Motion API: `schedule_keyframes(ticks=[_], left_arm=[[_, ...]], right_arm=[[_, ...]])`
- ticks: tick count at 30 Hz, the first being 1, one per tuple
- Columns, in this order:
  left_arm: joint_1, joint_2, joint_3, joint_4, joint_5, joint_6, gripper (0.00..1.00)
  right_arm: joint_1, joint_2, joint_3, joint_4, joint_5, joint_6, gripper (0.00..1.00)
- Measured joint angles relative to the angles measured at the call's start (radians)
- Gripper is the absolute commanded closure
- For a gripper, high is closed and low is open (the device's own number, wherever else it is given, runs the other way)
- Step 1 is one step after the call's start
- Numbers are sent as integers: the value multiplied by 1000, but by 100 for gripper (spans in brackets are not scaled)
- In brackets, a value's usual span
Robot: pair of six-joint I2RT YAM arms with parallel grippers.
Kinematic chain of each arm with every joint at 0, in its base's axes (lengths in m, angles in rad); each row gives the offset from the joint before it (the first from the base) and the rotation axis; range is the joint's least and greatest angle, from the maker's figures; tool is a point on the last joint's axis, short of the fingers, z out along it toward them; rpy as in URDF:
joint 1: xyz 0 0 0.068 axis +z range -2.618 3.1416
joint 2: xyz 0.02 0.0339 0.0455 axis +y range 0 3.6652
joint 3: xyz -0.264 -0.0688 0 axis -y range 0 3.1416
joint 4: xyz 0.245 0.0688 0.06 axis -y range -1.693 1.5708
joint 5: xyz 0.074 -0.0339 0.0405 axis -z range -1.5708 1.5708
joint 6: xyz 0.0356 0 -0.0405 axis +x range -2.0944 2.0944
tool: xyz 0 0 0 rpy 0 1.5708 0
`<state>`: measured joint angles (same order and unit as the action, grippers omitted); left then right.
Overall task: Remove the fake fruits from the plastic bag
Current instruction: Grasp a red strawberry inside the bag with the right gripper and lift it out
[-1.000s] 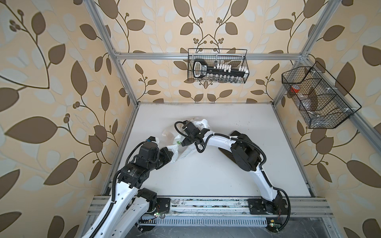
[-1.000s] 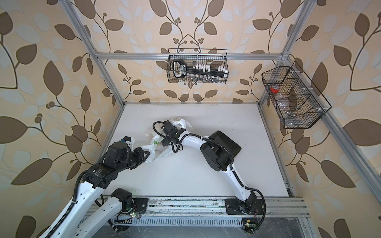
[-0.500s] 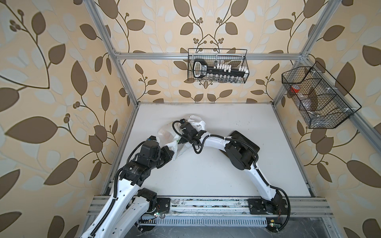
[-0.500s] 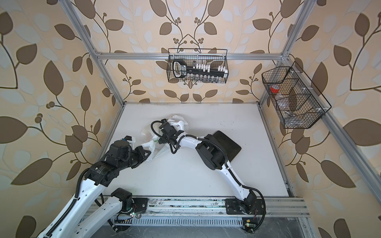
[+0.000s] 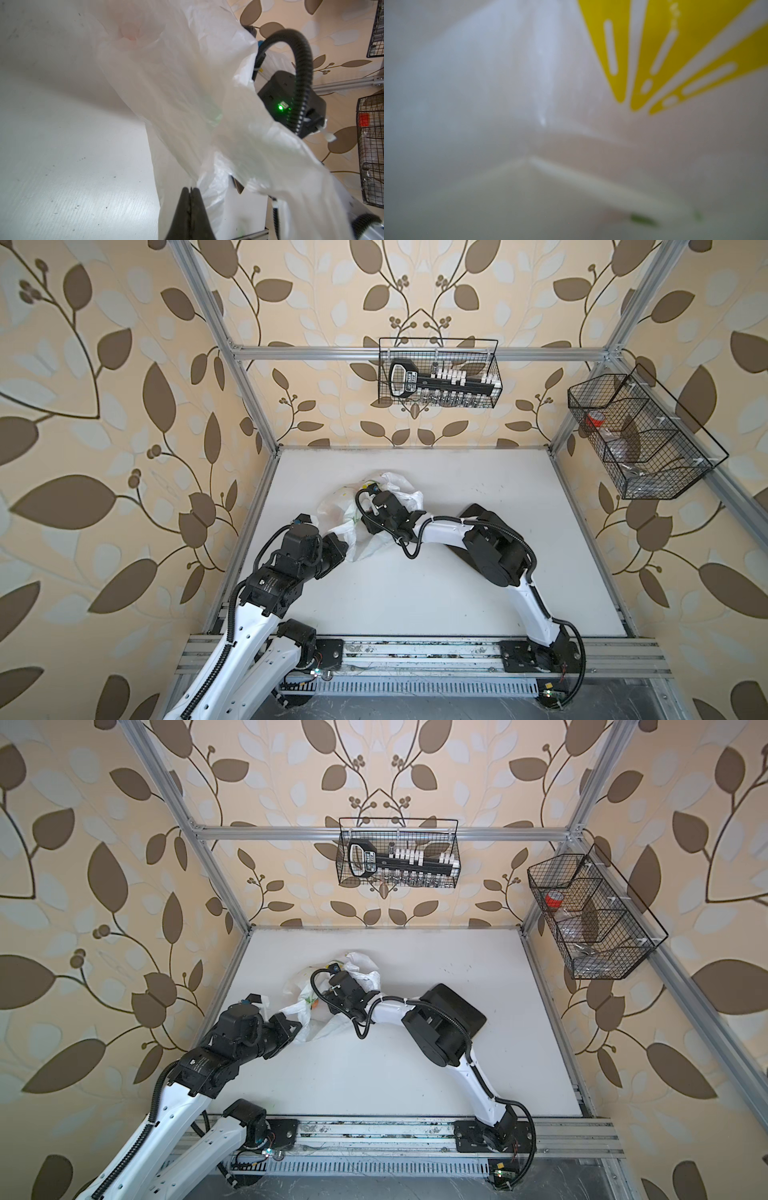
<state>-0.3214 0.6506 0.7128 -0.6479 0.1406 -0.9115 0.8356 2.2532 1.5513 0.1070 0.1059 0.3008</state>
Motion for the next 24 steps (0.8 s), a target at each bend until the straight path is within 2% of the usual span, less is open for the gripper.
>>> schedule_keyframes(ticks=[7,19,24], left_arm=[[0,13,0,3,-62,-18,100],[0,51,-11,58,-73,-19,100],[0,54,-15,85,-73,-19,100]], right_arm=[[0,-207,-184,20,-101,-23,56],[0,-378,-297,-52,-275,-79,57],[0,-501,-362,-116,-335,-98,57]])
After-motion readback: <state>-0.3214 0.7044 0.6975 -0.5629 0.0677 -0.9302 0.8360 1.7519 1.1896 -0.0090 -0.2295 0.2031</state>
